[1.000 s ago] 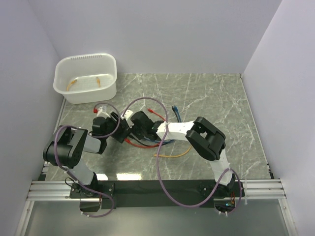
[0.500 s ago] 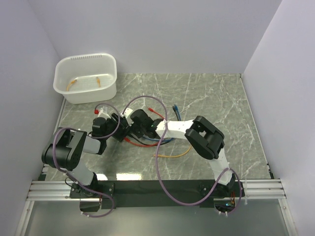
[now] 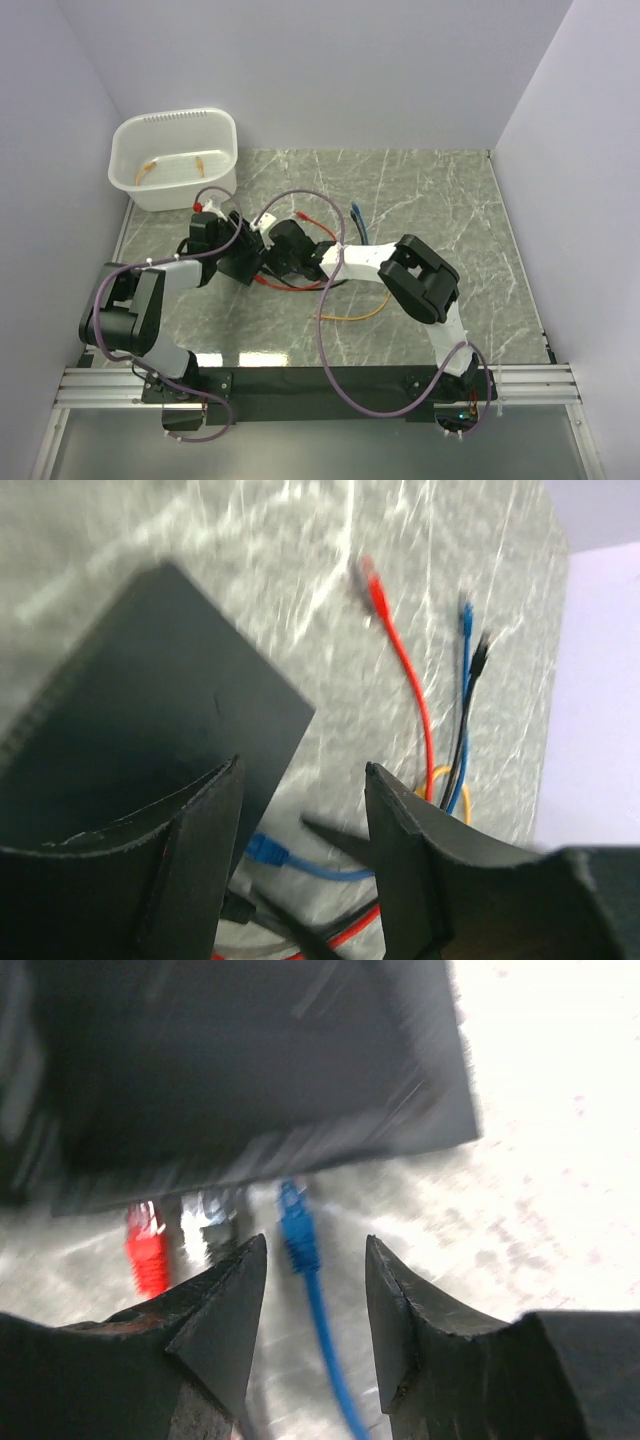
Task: Insert the plug into the switch port
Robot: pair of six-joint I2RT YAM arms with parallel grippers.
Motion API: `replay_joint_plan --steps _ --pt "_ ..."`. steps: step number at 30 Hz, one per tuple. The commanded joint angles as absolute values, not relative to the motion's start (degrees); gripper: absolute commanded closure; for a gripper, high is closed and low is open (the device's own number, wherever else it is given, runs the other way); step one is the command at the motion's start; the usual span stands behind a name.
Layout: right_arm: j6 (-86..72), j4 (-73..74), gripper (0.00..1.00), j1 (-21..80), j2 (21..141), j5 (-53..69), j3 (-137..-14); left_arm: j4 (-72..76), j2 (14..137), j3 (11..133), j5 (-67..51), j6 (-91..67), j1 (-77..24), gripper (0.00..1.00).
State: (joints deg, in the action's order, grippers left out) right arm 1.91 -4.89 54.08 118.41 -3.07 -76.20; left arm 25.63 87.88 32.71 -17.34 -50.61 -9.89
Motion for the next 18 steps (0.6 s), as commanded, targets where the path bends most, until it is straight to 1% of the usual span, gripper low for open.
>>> replay_joint_plan --steps 1,5,11,18 --pt "1.85 -6.68 0.47 55.72 114.26 -4.22 -73.83 20.83 86.57 37.0 -18.37 -47.99 -7.39 0.42" --pt "1.23 -5.89 0.46 56.16 113.82 -3.08 -73.21 20.48 86.84 37.97 -18.29 -47.38 -3.35 0.42" --pt "1.14 -3.78 0.46 56.16 114.26 -6.15 -73.21 20.21 87.71 38.5 -15.82 -45.53 -1.32 0.42" --pt "0.7 -2.81 0.47 56.25 114.61 -5.71 -72.86 21.71 91.75 38.15 -15.91 -44.47 1.32 0.43"
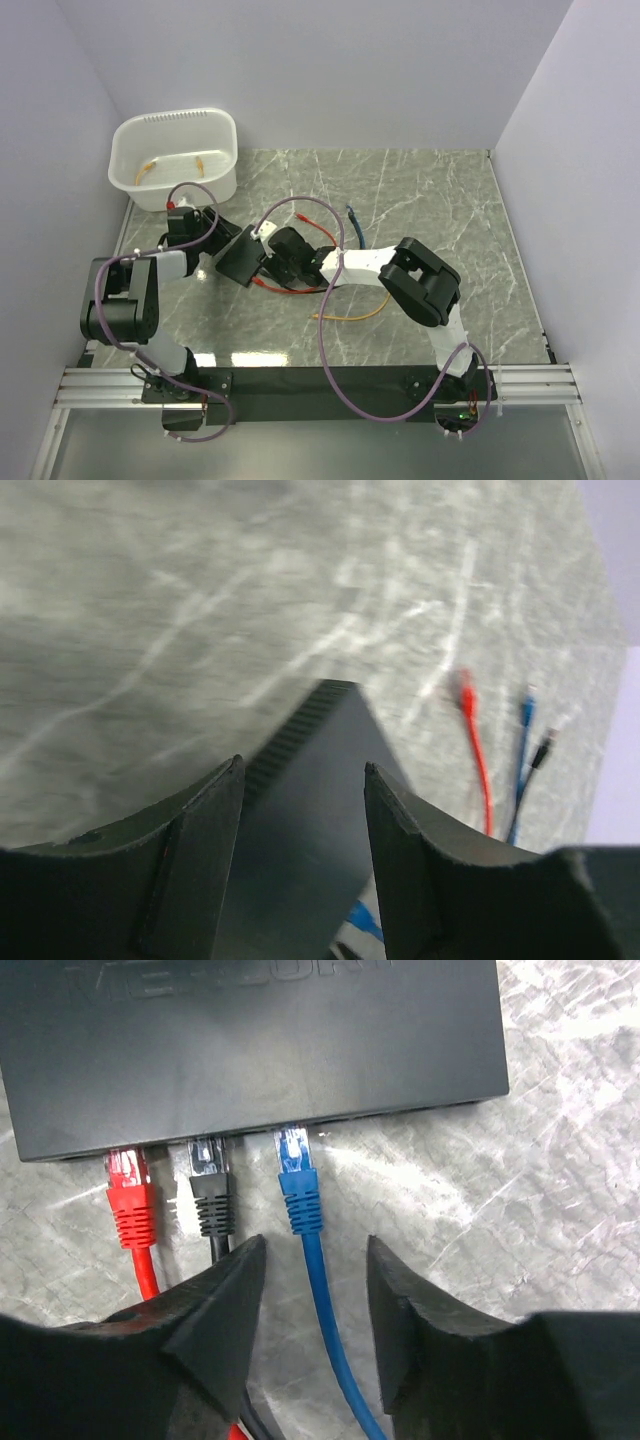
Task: Insert the plug into the switch port
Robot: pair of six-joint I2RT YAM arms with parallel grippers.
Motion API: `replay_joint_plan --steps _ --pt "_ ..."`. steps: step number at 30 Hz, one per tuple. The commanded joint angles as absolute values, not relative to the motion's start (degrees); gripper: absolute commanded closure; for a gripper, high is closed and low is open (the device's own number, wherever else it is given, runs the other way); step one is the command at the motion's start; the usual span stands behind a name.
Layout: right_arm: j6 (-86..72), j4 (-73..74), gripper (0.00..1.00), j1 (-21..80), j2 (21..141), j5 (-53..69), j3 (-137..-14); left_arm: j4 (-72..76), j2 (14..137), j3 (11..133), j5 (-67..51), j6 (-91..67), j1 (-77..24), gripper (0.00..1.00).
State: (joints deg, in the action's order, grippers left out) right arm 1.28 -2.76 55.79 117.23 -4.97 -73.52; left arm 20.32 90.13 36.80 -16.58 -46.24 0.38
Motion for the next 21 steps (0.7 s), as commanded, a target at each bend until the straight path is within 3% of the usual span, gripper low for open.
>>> replay_joint_plan --steps 1,6,10,13,21 --pt "0.7 -2.81 0.49 56.16 114.7 -5.63 -72.95 21.88 92.19 38.14 -15.65 -44.39 1.41 0.43" --pt "0.79 -2.11 0.66 56.16 115.93 -5.19 -74.18 22.77 95.62 38.93 -17.66 -44.74 1.67 0.43" --pt "1.14 -1.67 0.88 55.9 117.24 -4.75 -75.58 23.11 95.8 38.76 -18.28 -44.91 1.58 0.43" --pt "1.41 -1.23 0.99 55.9 118.21 -4.31 -76.9 23.9 96.33 37.97 -19.25 -46.14 1.58 0.43" --pt "2.02 -1.23 1.0 55.99 119.27 -4.31 -78.75 27.07 100.63 36.21 -23.11 -48.95 1.14 0.43"
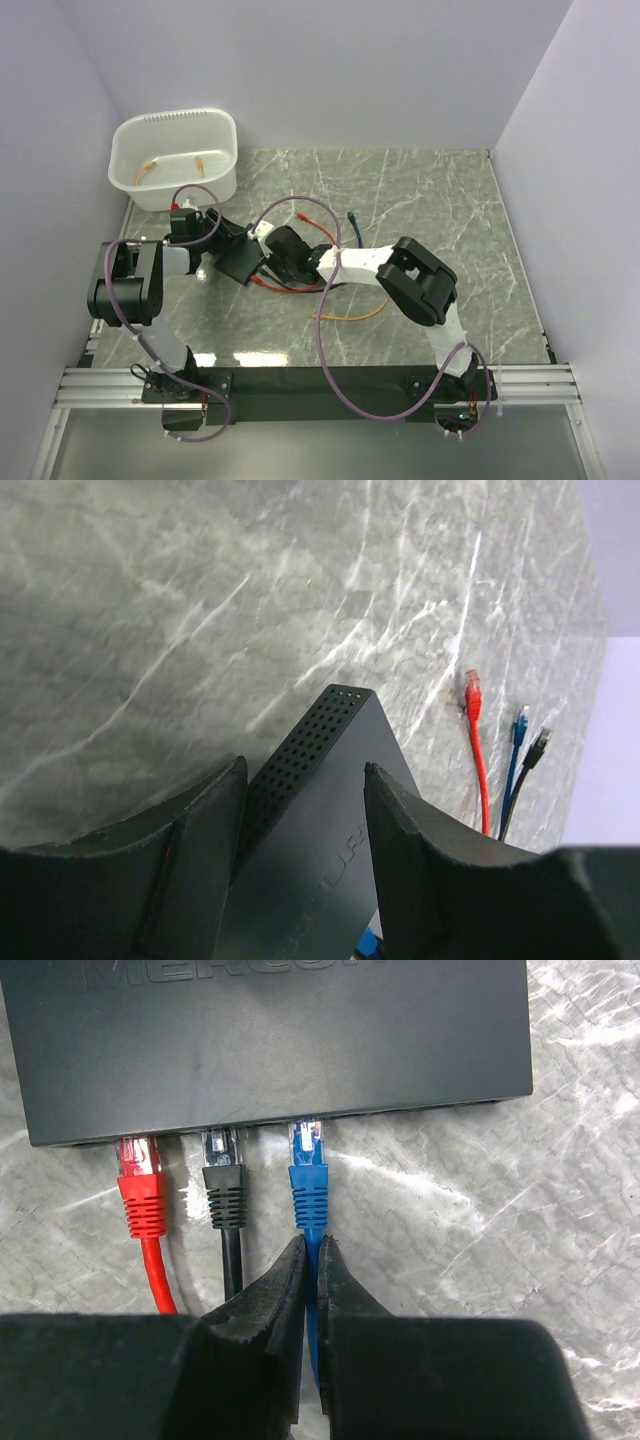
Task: Insert the plug into the switch port
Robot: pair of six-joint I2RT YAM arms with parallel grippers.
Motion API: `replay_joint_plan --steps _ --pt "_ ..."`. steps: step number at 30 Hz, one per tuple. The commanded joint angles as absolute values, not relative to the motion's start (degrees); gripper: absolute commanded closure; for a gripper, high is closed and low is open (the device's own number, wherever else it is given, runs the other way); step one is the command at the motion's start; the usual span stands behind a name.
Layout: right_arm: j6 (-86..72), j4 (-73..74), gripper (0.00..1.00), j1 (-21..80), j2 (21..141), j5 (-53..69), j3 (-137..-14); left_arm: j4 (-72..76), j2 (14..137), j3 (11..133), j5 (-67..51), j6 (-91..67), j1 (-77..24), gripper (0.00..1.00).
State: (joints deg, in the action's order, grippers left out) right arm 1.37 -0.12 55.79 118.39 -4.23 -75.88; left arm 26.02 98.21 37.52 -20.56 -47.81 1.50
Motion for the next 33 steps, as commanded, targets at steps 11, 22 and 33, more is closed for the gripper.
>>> replay_joint_plan --steps 11,22,33 --pt "3.16 -0.7 1.0 55.72 121.19 -2.37 -85.15 27.78 99.76 34.02 -22.5 -50.8 -2.19 0.42" --pt "1.32 0.09 1.0 55.81 126.47 1.39 -95.1 29.53 100.46 31.38 -21.53 -52.03 -5.62 0.43" --pt "2.99 -0.44 1.0 56.42 127.35 5.8 -97.83 28.66 100.81 32.96 -21.8 -50.89 -6.5 0.43"
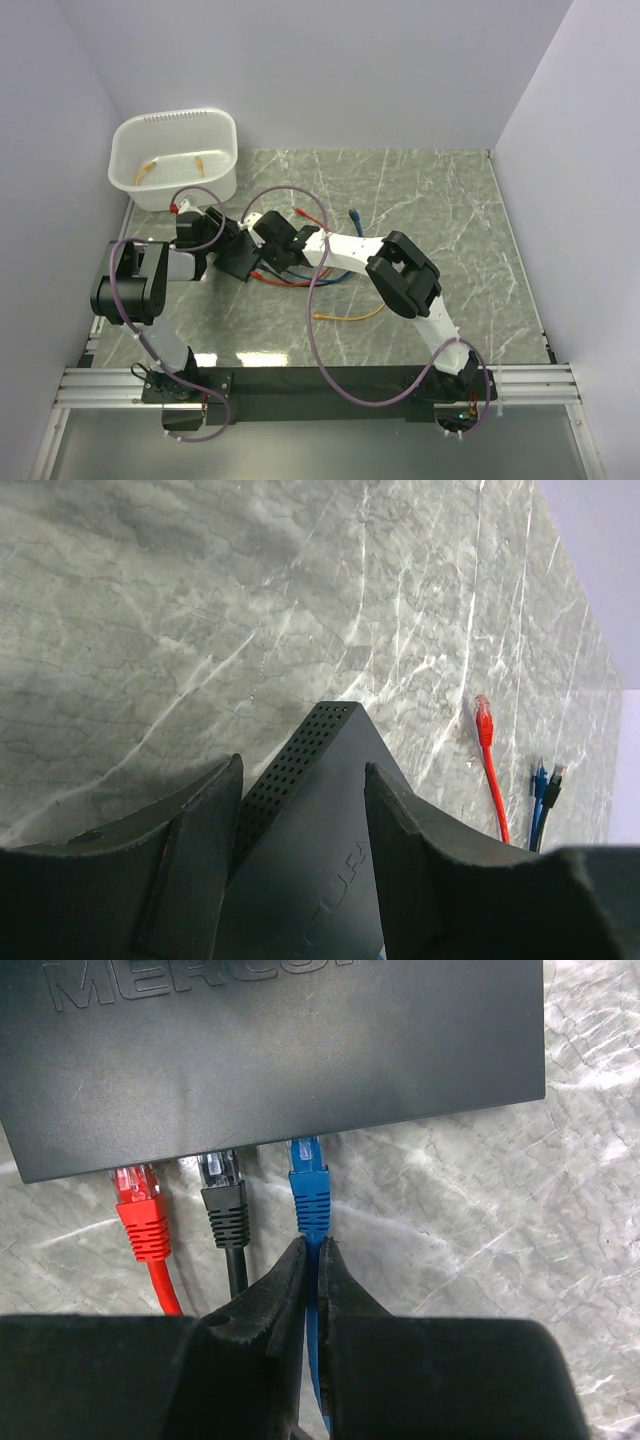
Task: Insert the plug into the switch port
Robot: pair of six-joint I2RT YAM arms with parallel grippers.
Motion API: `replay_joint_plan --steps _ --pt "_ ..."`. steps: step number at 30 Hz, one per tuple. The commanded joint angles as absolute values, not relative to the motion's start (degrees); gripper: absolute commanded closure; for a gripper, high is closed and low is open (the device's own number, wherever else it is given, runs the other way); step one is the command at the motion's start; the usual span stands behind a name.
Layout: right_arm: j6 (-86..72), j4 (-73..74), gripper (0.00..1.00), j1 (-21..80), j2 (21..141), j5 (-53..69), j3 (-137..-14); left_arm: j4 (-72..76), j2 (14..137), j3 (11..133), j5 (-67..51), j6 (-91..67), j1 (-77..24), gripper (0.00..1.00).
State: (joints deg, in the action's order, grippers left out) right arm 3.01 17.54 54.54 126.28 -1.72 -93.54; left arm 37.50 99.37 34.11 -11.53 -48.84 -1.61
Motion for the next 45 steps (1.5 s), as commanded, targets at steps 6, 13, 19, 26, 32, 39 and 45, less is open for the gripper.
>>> replay_joint_plan --steps 6,13,19,26,32,39,45 --pt "2.37 -1.76 1.0 57.65 125.42 5.89 -93.25 26.02 100.55 35.77 -20.83 -50.1 -6.5 0.42" --pt "2.29 -0.44 1.0 58.88 126.21 7.3 -95.27 23.64 100.28 37.62 -19.78 -48.87 -5.8 0.42" --pt "2.55 1.14 1.0 59.24 126.12 5.19 -95.36 21.89 99.67 38.67 -20.04 -47.81 -3.52 0.43" --pt "3.78 3.6 0.77 59.15 125.51 2.38 -95.8 19.95 99.67 40.96 -19.69 -47.46 -2.46 0.43" --pt "5.36 5.97 0.7 59.06 123.32 -1.31 -95.1 18.02 98.35 42.1 -19.25 -46.5 -1.41 0.43" --pt "6.33 7.91 0.59 58.54 117.17 -4.66 -91.76 17.58 96.86 42.28 -19.34 -46.14 -0.35 0.43" --pt "5.01 8.26 0.47 58.97 108.56 -5.01 -85.79 17.32 95.01 42.45 -19.6 -45.88 -0.26 0.43"
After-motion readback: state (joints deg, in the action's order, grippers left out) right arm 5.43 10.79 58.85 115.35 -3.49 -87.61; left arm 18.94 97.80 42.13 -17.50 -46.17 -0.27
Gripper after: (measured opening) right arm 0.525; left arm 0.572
